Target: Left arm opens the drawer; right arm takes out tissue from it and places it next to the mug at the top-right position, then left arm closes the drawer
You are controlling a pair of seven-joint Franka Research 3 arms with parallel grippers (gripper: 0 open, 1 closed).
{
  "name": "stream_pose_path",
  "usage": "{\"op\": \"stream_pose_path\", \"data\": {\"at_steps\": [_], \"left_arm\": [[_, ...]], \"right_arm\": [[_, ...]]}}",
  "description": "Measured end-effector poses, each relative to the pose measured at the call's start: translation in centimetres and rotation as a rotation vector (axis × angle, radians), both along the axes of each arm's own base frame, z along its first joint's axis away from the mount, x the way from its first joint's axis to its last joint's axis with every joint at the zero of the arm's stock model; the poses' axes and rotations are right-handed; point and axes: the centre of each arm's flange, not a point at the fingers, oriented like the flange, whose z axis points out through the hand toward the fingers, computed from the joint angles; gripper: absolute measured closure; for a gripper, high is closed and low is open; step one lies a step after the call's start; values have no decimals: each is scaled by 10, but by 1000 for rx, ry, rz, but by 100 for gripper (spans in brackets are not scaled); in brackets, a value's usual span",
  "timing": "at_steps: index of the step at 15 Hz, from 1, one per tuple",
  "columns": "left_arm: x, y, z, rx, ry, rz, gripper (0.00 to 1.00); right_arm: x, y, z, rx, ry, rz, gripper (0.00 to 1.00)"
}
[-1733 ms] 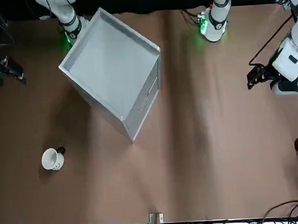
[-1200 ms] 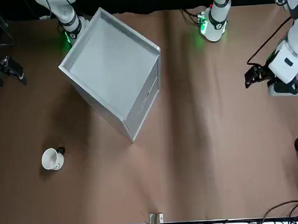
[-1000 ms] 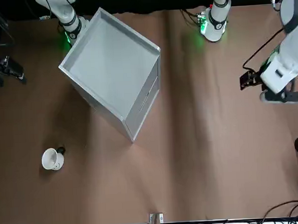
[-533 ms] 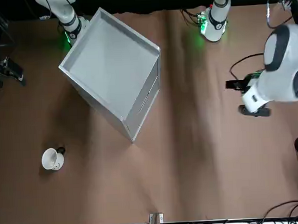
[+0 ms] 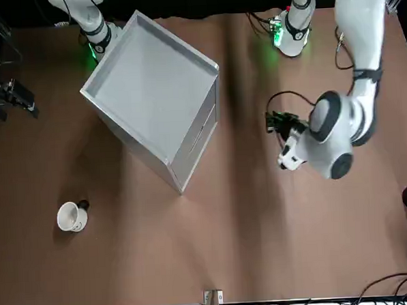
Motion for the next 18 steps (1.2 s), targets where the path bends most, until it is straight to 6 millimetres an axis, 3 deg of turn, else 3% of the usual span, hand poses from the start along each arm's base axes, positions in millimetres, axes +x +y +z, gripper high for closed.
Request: {"op": "stream_pose_path", "data": {"at_steps": [3,5,8,11,18], "left_arm": [[-2,-25,-47,-85,127,92,99],[1,-36,-76,-128,166,144,99],[-2,-72,-102,-147,189,206,99],[-10,-94,-116,-147,209,206,99],[2,-101,-123,-317,356,408,99]], "right_arm": [[1,1,0,0,-4,1,0],[1,1,-1,0,-2,1,0],[2,2,-2,0,1,3,0],[2,5,-3,0,1,9,0],[2,12,-2,1,-3,22,0]]}}
